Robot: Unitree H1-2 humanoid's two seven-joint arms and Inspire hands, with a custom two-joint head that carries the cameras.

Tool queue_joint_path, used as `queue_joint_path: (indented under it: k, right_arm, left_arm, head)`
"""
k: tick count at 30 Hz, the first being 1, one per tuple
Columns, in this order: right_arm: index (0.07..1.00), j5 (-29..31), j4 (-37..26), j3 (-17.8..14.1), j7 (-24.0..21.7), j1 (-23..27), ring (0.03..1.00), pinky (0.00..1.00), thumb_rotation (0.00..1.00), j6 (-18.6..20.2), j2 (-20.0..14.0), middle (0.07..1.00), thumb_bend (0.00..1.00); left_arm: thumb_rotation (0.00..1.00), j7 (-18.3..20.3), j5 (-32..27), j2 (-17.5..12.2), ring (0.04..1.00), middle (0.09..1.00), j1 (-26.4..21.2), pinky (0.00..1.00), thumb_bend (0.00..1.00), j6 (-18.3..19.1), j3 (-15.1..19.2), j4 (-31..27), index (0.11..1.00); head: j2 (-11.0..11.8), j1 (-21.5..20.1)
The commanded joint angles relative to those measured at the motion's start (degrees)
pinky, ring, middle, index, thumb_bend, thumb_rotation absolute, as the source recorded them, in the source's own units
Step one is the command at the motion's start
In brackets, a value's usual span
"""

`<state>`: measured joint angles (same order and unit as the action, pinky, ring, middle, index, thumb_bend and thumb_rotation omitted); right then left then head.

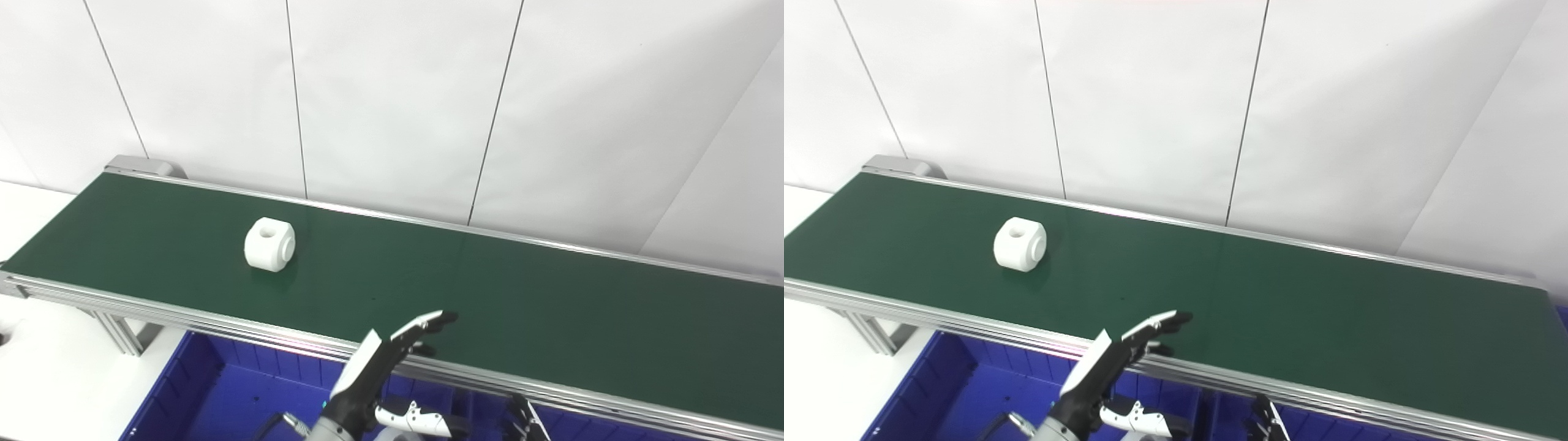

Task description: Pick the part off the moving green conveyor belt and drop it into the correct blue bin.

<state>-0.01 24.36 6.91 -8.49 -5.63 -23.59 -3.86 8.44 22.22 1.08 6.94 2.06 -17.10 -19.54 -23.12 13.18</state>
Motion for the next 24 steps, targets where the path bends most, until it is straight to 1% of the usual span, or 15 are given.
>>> queue_joint_path:
  k: [1,3,6,7,9,11,15,17,21,24]
  right_arm:
    - [0.967,0.5,-1.5,0.1,-0.7,1.2,0.880,0.86,1.00,-3.3,0.7,0.941,0.85]
    - [0.970,0.4,-1.5,0.1,-0.6,1.3,0.878,0.85,1.00,-3.3,0.7,0.940,0.85]
    - [0.968,0.3,-1.7,0.3,-0.6,1.2,0.872,0.85,1.00,-3.3,0.8,0.937,0.86]
    - [0.969,0.2,-1.7,0.4,-0.6,1.2,0.870,0.84,1.00,-3.3,0.8,0.937,0.86]
    - [0.974,0.4,-1.8,0.6,-0.9,1.2,0.872,0.84,1.00,-3.3,0.9,0.939,0.86]
    - [0.975,0.2,-1.7,0.8,-0.7,1.3,0.871,0.83,1.00,-3.3,1.1,0.938,0.87]
    - [0.973,0.0,-1.3,1.0,-0.5,1.5,0.868,0.83,1.00,-3.3,1.5,0.939,0.88]
    - [0.976,0.0,-1.4,1.0,-0.4,1.5,0.868,0.82,1.00,-3.3,1.5,0.943,0.88]
    - [0.978,0.1,-1.6,1.0,-0.4,1.5,0.872,0.82,1.00,-3.3,1.7,0.945,0.88]
    - [0.979,0.3,-1.5,1.0,-0.5,1.5,0.871,0.82,1.00,-3.3,1.8,0.942,0.88]
  left_arm:
    - [0.49,0.6,2.3,-0.7,0.855,0.889,-2.6,0.69,1.00,3.0,0.9,-3.4,0.853]
    - [0.50,0.9,5.3,-2.1,0.838,0.885,-5.0,0.67,1.00,5.5,2.2,-4.9,0.858]
    - [0.49,2.6,9.6,-4.9,0.844,0.893,-9.4,0.67,1.00,10.0,4.0,-5.3,0.876]
    - [0.50,3.1,10.5,-5.6,0.855,0.900,-10.5,0.68,1.00,11.3,4.3,-5.4,0.886]
    - [0.51,4.7,13.1,-7.7,0.863,0.908,-13.2,0.69,1.00,13.8,4.6,-4.8,0.900]
    - [0.52,6.1,14.3,-9.6,0.883,0.916,-16.1,0.70,0.99,15.7,5.0,-3.3,0.907]
    - [0.49,8.8,14.9,-14.1,0.893,0.911,-22.5,0.72,0.96,17.5,6.1,0.9,0.902]
    - [0.48,9.7,15.7,-15.7,0.897,0.911,-24.6,0.73,0.96,18.3,6.2,2.5,0.900]
    - [0.49,11.4,18.8,-18.3,0.902,0.914,-27.6,0.73,0.97,21.0,5.0,5.4,0.904]
    - [0.48,11.0,20.1,-19.3,0.897,0.905,-28.7,0.73,0.98,21.0,4.6,8.1,0.896]
  head:
    - [0.0,0.1]
    - [0.0,0.3]
    - [-0.1,0.5]
    - [-0.1,0.5]
    - [-0.2,0.5]
    - [-0.1,0.5]
    - [0.1,0.2]
    - [0.1,0.1]
    - [0.1,0.2]
    - [0.0,0.6]
